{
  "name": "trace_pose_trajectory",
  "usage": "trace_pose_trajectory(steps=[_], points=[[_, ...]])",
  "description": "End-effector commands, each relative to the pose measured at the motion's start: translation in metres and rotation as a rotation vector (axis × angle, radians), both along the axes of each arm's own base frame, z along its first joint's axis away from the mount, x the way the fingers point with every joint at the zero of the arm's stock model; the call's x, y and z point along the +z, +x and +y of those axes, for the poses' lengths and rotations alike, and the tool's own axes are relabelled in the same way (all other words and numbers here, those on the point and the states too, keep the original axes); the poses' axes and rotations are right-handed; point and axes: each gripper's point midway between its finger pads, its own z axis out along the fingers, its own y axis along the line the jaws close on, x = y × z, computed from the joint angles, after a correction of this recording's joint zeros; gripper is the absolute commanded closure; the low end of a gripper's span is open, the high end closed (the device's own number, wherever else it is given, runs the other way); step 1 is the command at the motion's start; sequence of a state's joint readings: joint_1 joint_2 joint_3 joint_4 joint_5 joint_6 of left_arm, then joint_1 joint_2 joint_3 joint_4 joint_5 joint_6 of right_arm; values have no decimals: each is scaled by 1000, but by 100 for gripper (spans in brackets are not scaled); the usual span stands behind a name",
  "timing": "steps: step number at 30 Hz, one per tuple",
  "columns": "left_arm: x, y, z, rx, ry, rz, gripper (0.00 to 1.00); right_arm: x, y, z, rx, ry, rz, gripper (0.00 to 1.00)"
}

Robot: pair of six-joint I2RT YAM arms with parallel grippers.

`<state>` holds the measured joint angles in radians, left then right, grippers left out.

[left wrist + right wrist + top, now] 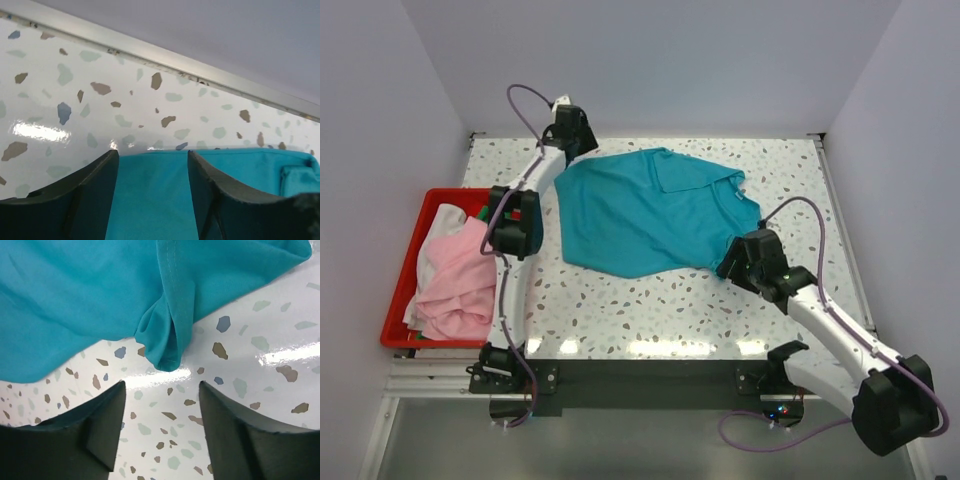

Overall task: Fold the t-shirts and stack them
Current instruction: Flatten the tshirt out

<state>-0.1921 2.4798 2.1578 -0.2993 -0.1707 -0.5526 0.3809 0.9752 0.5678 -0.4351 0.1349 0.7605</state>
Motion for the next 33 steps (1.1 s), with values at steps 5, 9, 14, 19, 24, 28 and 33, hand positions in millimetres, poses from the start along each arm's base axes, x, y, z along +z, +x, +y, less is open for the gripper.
trace_pose_trajectory(steps=[5, 9, 14, 19, 24, 28, 33], points=[[150, -25, -19, -57, -157, -219, 36, 36, 61, -21, -117, -169, -77, 33], [118, -94, -4, 85, -168, -72, 41, 23, 107, -41, -149, -236, -8, 33], [81, -202, 11, 205, -134, 27, 41, 5, 142, -42, -150, -255, 41, 33], [49, -277, 22, 236, -81, 109, 36, -13, 141, -38, -122, -251, 70, 32], [28, -305, 34, 245, -47, 154, 29, -24, 132, -41, -101, -270, 96, 45], [6, -322, 38, 251, -31, 216, 28, -27, 120, -43, -91, -273, 104, 80], [-7, -331, 35, 233, -44, 253, 26, -4, 106, -47, -85, -253, 62, 100]])
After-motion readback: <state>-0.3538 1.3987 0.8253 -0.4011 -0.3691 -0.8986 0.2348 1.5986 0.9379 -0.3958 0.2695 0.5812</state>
